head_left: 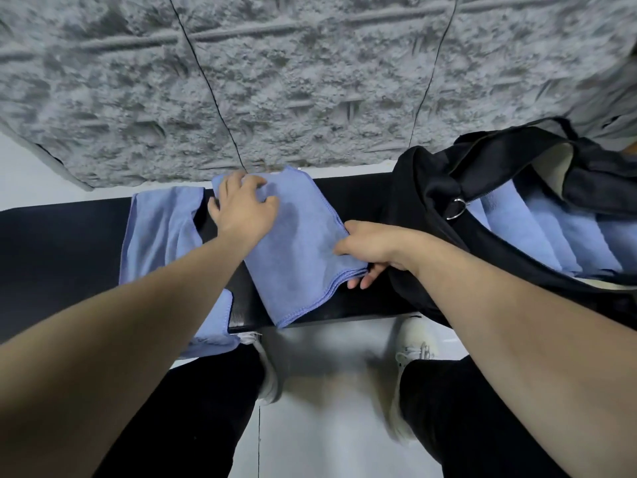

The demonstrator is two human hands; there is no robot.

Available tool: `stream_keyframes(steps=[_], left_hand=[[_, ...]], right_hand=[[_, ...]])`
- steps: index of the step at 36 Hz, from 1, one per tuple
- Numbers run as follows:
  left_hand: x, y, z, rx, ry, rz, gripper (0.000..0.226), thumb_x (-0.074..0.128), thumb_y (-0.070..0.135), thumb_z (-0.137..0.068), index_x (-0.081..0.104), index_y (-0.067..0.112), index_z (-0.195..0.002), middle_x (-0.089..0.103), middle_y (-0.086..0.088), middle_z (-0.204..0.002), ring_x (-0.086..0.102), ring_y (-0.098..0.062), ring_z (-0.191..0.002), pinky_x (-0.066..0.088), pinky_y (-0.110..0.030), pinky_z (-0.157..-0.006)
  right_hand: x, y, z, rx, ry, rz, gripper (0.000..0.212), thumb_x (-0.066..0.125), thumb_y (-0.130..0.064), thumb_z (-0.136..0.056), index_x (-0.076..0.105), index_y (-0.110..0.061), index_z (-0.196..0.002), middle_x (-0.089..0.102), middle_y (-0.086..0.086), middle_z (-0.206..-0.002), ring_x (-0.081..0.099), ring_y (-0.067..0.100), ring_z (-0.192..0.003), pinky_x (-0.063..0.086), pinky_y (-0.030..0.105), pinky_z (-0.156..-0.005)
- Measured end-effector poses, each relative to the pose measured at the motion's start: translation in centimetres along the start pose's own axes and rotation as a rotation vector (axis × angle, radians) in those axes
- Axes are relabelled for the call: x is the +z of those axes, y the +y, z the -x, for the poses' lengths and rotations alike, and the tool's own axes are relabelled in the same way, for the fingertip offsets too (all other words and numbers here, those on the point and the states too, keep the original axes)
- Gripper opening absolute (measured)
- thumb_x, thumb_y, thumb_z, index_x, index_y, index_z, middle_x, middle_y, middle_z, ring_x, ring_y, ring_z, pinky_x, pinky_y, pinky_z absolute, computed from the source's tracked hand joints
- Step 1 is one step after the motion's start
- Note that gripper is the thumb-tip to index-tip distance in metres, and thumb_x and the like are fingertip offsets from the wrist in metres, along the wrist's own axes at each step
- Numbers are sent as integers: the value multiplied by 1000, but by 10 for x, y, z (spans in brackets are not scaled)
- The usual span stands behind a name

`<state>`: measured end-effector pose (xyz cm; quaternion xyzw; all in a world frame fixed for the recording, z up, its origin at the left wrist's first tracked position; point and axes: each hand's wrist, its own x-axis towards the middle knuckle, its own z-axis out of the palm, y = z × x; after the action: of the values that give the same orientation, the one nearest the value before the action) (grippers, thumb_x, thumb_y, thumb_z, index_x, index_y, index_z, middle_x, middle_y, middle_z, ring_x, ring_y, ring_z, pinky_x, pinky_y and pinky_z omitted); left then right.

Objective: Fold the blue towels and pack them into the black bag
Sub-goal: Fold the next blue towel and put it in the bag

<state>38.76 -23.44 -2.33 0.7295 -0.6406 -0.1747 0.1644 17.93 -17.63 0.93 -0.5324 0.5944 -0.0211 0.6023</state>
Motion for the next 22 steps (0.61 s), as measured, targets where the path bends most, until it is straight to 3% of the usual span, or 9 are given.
stream_keyframes(steps=[3, 6, 11, 14, 16, 20, 22], left_hand=[[-5, -11, 21, -118, -22, 32, 40, 52, 34, -96, 47, 27, -135, 16, -1, -160, 11, -22, -148, 15, -48, -117], [-8, -20, 36, -190, -25, 83, 42, 52, 33, -96, 47, 26, -137, 19, -2, -158, 19, -26, -144, 21, -45, -114], [-8, -22, 32, -147, -105, 151, 48, 49, 33, -99, 43, 24, -146, 14, -1, -162, 22, -25, -146, 33, -44, -112], [-9, -17, 24, -106, -138, 148, 50, 46, 31, -101, 38, 23, -150, 8, 0, -164, 34, -23, -140, 44, -36, -94], [-8, -11, 17, -77, -169, 144, 51, 45, 31, -102, 34, 23, -152, 3, 2, -165, 39, -21, -136, 42, -32, -80], [-5, 3, 2, -25, -209, 135, 53, 45, 29, -103, 32, 19, -153, -2, 0, -166, 19, -19, -149, 37, -27, -85], [-4, 7, 0, -22, -212, 136, 52, 45, 28, -103, 34, 19, -152, -1, -2, -165, 18, -20, -149, 41, -30, -91]], right_hand=[[2, 0, 3, 1, 8, -1, 13, 39, -10, -96, 51, -15, -100, 71, 17, -86, 69, 20, -60, 59, 31, -54], [7, -1, 5, 7, -32, 36, 18, 38, -9, -94, 55, -9, -102, 71, 18, -80, 69, 23, -63, 59, 30, -53], [12, -2, 6, 2, -73, 90, 25, 43, -13, -91, 59, -3, -106, 71, 16, -76, 70, 25, -65, 59, 34, -60], [10, -2, 7, 9, -47, 79, 27, 49, -24, -91, 54, -7, -112, 71, 13, -80, 72, 24, -64, 59, 32, -59], [6, -2, 8, 13, 20, 89, 26, 51, -28, -93, 48, -11, -113, 67, 12, -88, 69, 22, -59, 58, 31, -57], [-3, 1, 5, 2, 102, 59, 30, 52, -23, -96, 40, -11, -121, 63, 15, -93, 66, 24, -67, 62, 36, -63], [-4, 2, 3, 8, 101, 47, 32, 52, -17, -94, 40, -10, -123, 65, 17, -97, 68, 26, -69, 62, 40, -68]])
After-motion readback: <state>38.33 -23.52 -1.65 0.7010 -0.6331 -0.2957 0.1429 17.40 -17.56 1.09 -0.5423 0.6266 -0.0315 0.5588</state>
